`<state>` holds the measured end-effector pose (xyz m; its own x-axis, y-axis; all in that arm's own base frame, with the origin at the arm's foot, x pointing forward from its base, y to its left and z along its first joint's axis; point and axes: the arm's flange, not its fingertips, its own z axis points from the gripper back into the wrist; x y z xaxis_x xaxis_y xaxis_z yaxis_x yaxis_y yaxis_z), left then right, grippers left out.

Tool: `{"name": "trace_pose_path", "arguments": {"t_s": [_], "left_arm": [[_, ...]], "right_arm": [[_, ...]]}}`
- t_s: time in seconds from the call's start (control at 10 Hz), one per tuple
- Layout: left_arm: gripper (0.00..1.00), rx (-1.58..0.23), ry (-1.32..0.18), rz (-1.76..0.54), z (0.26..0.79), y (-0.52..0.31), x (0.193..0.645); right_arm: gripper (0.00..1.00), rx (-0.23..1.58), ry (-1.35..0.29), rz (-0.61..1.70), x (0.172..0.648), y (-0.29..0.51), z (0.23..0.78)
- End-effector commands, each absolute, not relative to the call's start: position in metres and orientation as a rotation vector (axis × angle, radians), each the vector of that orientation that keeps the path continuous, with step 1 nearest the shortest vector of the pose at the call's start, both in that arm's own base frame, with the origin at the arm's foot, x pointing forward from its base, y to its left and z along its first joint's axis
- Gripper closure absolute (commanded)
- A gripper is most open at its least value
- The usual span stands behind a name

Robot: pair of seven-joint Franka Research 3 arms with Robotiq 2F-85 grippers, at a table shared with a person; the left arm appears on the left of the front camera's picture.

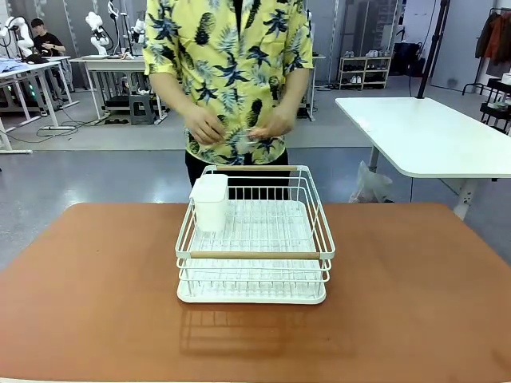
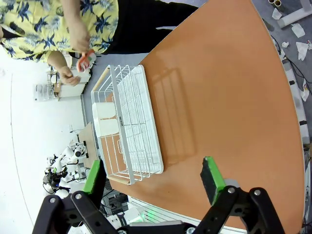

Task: Clean the table.
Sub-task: Pick up the Lint Roller when the human hands it over.

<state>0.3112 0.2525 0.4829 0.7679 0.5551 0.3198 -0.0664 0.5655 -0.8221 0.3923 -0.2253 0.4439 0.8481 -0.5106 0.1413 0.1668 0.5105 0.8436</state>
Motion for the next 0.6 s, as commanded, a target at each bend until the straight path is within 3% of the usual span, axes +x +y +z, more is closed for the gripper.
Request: {"name": "trace_pose_path", "arguments": {"t_s": [0.0,0.5], "left_arm": [[0.00,-0.911,-0.618,0.377,0.4834,0.2549,0.3095],[0.00,-0.911,-0.618,0.377,0.4834,0.2549,0.3095]], "right_arm": [[0.00,0.965,-0.406,-0.419,0.3915,-0.2251,0.4463],[0.00,0.965,-0.406,-0.419,0.3915,-0.2251,0.4463]]}}
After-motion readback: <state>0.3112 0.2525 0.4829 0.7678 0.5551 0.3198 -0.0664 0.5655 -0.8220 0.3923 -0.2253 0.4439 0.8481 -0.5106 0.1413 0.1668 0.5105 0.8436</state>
